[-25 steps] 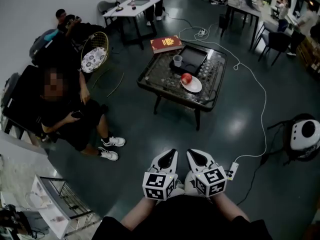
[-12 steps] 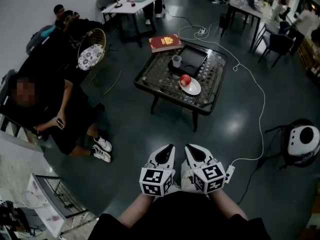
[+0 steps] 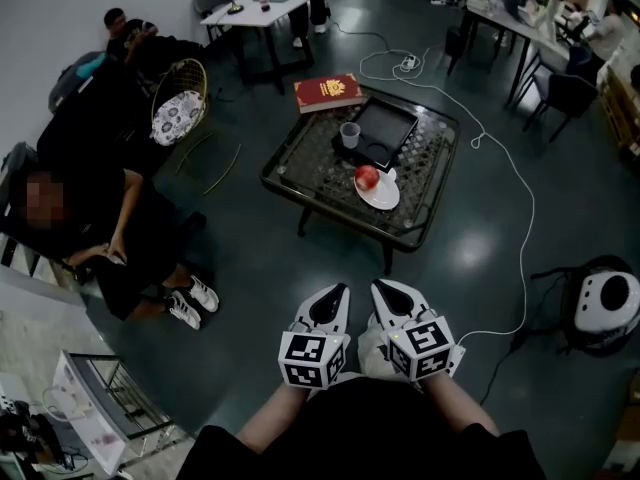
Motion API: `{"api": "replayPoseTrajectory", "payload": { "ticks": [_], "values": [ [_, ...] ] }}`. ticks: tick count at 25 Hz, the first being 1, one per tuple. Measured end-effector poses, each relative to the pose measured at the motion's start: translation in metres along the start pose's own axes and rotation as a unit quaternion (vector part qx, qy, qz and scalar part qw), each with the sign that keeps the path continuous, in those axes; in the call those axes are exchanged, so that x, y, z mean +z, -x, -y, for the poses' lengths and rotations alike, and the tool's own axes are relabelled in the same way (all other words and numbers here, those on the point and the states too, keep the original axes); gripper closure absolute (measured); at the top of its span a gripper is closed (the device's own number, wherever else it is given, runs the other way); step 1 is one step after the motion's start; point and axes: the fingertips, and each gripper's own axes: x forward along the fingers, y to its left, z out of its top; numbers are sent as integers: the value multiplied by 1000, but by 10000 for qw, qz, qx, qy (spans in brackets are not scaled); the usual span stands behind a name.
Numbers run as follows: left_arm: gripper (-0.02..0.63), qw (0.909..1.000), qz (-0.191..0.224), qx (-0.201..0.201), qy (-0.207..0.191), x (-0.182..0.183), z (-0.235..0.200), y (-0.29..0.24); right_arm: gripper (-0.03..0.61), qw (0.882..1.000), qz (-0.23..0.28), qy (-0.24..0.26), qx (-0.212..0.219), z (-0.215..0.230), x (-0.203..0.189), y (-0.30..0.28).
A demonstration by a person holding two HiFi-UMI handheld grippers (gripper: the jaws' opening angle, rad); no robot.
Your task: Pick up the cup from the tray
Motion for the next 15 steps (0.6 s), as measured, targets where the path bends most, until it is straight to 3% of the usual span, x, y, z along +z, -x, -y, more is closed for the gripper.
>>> {"api": "replayPoseTrajectory", "payload": {
  "ticks": [15],
  "values": [
    [588, 9996, 51, 228, 142, 42, 6, -93, 568, 9992, -143, 147, 356, 81, 38, -40]
  ]
}}
